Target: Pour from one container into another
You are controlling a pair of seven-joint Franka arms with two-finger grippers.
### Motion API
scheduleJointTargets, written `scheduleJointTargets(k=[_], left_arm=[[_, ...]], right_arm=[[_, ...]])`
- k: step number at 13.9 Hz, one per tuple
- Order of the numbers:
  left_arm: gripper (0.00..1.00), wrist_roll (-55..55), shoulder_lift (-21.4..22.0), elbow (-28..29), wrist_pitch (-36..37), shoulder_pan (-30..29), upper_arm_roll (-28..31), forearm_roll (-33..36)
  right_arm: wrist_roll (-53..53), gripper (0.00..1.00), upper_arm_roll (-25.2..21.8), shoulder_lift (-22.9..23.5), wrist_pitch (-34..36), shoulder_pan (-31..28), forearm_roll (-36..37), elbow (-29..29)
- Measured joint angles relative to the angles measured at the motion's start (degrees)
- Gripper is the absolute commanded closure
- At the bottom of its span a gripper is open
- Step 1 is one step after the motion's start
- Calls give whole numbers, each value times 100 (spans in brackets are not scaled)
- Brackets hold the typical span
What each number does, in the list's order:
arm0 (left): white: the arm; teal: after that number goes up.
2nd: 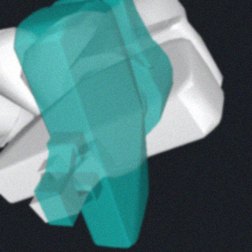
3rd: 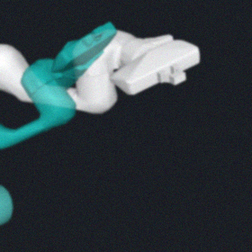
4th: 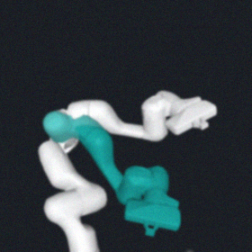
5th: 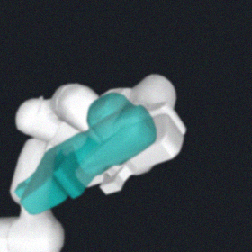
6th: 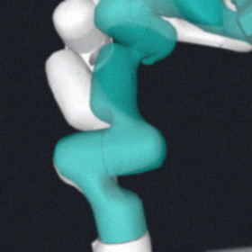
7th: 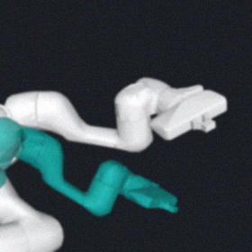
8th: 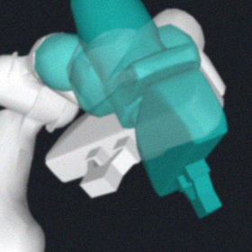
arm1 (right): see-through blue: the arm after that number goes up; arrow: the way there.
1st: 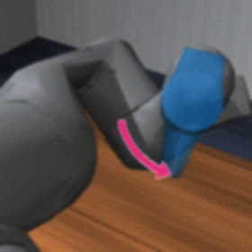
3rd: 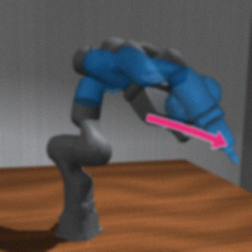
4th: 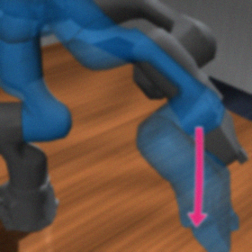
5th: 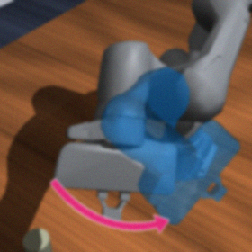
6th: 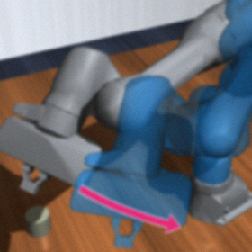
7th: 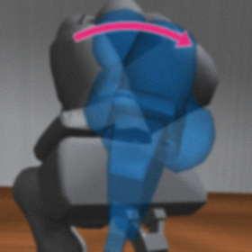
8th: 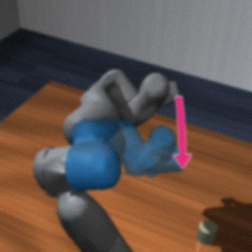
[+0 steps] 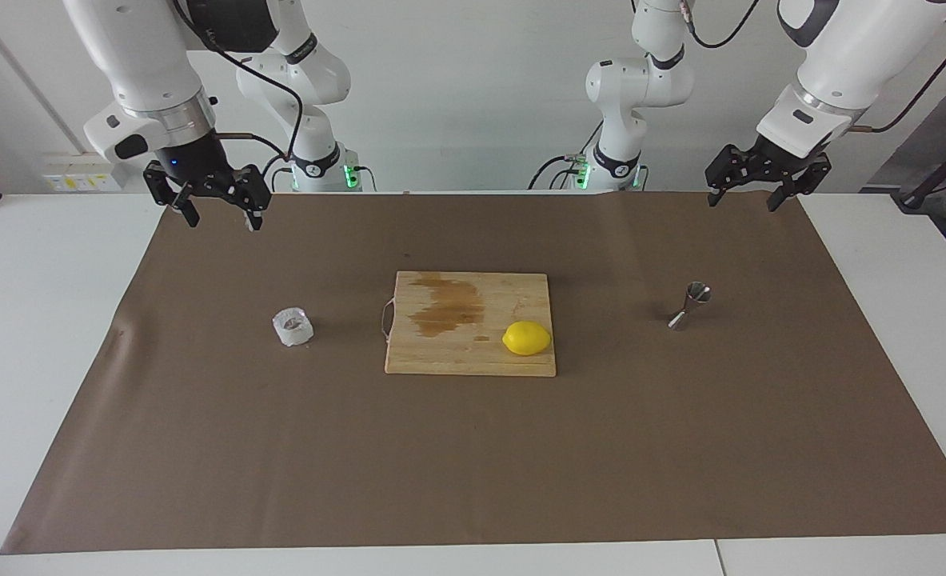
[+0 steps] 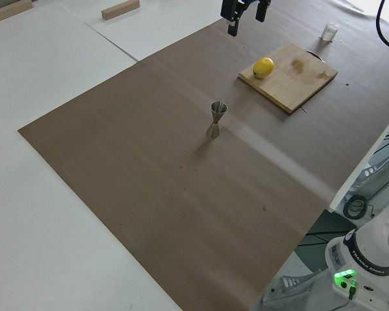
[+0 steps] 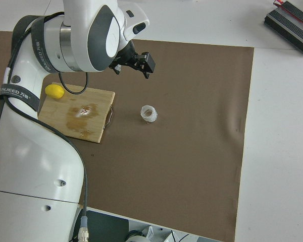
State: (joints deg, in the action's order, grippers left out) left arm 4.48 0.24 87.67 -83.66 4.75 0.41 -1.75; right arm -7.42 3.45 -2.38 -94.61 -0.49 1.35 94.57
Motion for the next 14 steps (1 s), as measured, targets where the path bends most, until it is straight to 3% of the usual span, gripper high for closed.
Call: scheduleJointTargets(k=[10,14], left_arm=[[0,-116,70,270,-383,-10,-22,-87],[0,-787,58,555,-393,-410,-10,-482]], right_arm=[[0,0,0,0,0,0,0,0],[0,0,0,0,0,0,0,0]])
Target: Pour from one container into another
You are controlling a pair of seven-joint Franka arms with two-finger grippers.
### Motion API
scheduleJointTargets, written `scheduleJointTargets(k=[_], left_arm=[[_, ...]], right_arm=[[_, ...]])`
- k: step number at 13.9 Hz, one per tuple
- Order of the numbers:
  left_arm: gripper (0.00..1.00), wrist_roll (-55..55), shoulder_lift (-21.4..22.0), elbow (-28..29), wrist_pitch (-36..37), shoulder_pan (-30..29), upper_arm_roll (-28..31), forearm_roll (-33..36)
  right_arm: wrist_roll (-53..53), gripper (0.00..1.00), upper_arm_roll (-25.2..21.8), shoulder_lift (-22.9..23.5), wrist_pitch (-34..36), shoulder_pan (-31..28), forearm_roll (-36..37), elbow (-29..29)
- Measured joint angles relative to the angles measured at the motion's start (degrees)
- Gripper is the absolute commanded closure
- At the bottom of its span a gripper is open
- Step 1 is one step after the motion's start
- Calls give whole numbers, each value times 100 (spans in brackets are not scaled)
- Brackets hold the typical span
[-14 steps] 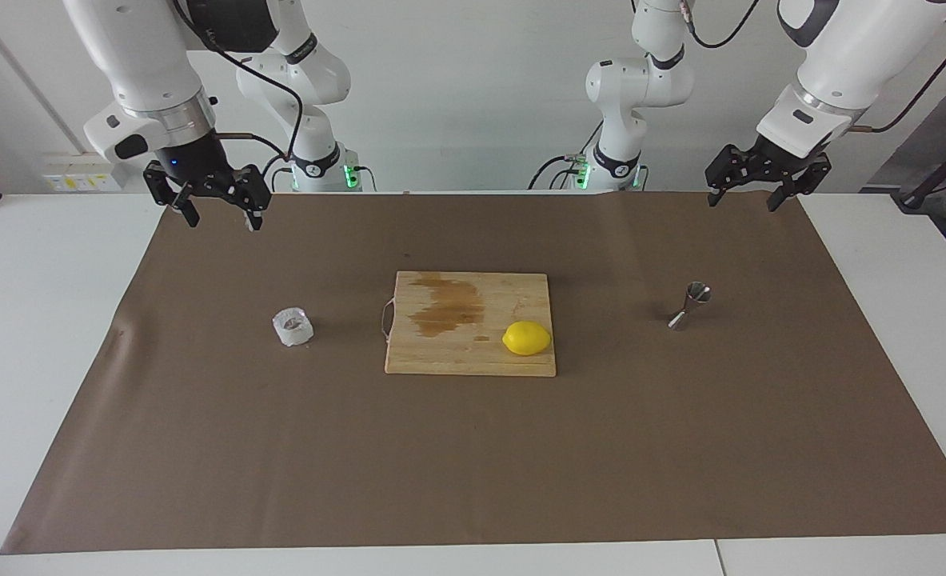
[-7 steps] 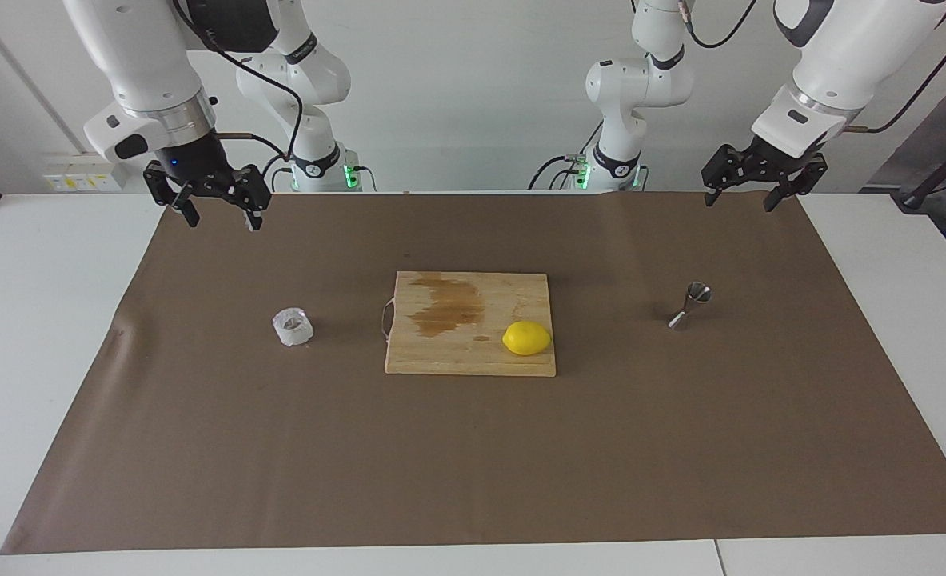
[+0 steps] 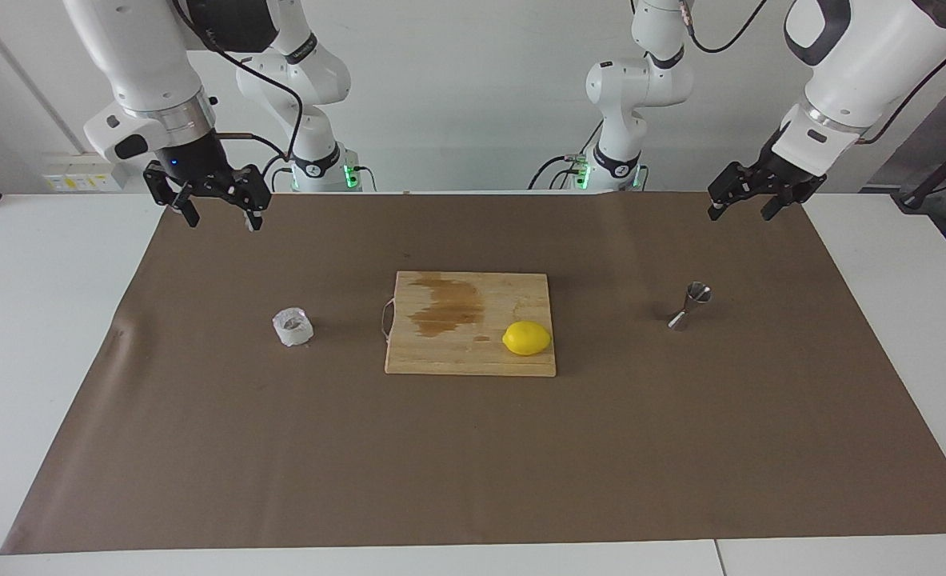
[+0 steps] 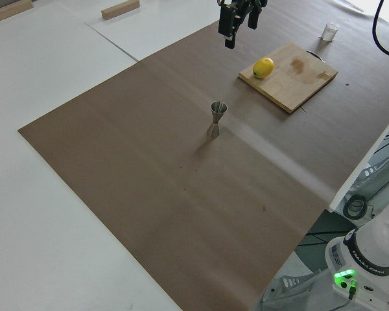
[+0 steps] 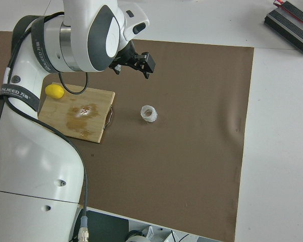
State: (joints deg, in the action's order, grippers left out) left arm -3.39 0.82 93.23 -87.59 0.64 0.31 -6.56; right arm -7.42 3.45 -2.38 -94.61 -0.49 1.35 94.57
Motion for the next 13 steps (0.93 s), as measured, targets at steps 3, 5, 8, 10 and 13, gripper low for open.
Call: scheduleJointTargets(k=[3,5,8,10,13], left_arm=[[0,-906,-108,293,-3,-179,3,-458],[0,-1874,-169,387,-11,-193,3,-983],[0,-2760,-223,651,-25,-403,-2,-1467],[0,-2985,-393,736,-25,-611,-12,-1599],[0,-3252,-706,747,-24,-883,-16,-1965]], right_arm=[[0,0,0,0,0,0,0,0],[0,0,0,0,0,0,0,0],[0,0,0,0,0,0,0,0],[0,0,0,0,0,0,0,0],[0,0,0,0,0,0,0,0]])
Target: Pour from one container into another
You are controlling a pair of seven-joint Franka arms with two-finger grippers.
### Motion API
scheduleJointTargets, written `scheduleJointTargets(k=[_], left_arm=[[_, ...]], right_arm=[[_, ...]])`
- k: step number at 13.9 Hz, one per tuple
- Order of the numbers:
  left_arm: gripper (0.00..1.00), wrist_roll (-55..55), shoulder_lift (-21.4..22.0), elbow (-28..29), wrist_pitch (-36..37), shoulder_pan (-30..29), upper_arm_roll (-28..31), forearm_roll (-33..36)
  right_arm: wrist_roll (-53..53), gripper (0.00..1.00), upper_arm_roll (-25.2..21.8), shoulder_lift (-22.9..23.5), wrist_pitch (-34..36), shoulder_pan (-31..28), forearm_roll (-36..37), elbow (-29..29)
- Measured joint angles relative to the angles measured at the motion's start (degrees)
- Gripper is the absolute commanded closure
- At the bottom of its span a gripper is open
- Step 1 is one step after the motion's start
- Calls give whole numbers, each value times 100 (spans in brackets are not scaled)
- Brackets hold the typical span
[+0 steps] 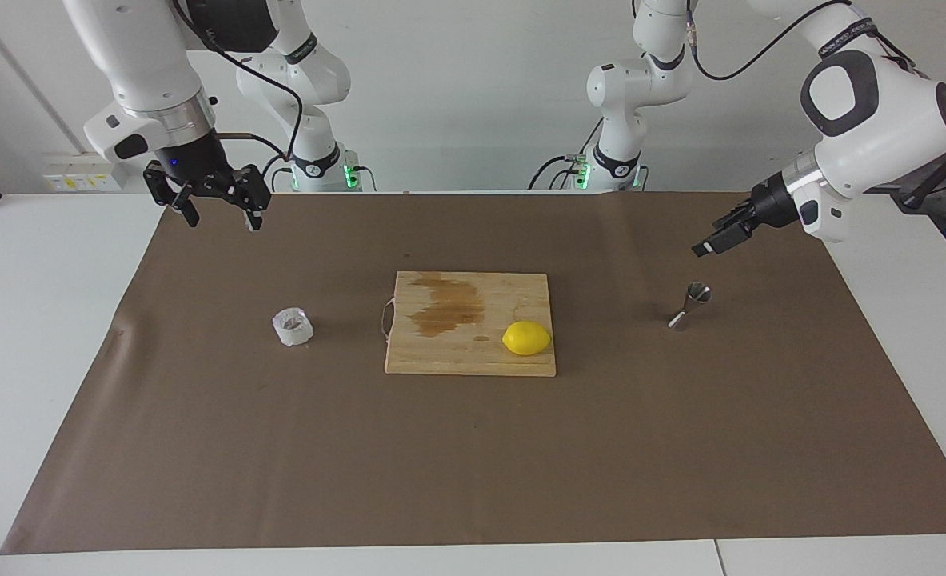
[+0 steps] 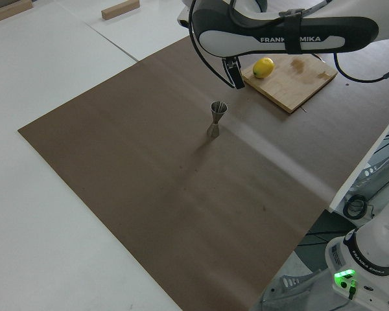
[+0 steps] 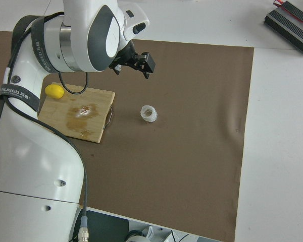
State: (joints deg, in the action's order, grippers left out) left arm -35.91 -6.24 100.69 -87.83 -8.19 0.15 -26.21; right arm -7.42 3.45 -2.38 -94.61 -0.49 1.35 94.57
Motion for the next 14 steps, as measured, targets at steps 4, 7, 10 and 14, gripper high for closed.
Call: scheduleJointTargets(k=[4,7,10,14], left_arm=[[0,-804,-251,0,7,-215,-32,-433],[0,-894,-688,-153,20,-748,-530,-470],[0,-966,-1185,-266,118,-1885,-1768,-485],[0,-1214,-1724,-333,143,-2897,-2861,-441]], right_arm=[[0,0,0,0,0,0,0,0],[0,0,0,0,0,0,0,0],[0,0,0,0,0,0,0,0],[0,0,0,0,0,0,0,0]])
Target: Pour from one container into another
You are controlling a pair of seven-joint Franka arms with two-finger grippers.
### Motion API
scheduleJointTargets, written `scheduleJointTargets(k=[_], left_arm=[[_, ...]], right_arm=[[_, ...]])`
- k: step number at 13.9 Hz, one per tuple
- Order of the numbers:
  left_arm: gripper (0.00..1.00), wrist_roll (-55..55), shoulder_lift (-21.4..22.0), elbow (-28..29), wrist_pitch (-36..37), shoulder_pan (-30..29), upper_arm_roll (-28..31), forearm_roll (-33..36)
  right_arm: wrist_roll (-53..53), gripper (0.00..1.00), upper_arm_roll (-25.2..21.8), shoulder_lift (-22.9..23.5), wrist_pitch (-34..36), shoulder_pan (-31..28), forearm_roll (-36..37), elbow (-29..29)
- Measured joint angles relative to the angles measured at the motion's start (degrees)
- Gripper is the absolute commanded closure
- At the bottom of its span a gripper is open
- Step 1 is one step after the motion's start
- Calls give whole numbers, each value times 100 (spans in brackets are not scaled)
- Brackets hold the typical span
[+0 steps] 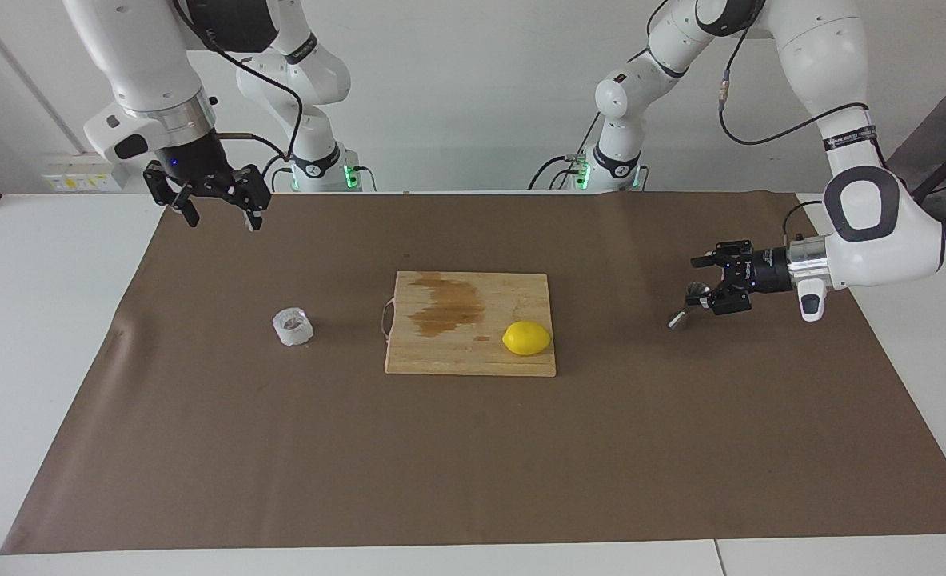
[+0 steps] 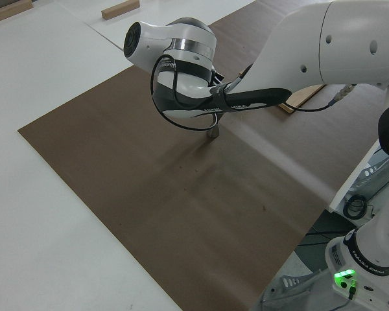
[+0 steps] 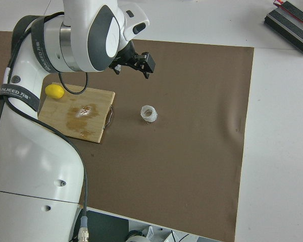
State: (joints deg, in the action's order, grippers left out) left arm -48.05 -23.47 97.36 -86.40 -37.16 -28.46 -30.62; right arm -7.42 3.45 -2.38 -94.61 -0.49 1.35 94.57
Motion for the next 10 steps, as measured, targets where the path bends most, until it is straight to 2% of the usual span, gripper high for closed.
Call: scheduleJointTargets(k=[4,10], left_arm=[[0,-33,-237,-285,16,-228,-166,287],[0,-43,-756,-388,32,-533,-559,759]], right_arm=[[0,0,0,0,0,0,0,0],[0,0,0,0,0,0,0,0]])
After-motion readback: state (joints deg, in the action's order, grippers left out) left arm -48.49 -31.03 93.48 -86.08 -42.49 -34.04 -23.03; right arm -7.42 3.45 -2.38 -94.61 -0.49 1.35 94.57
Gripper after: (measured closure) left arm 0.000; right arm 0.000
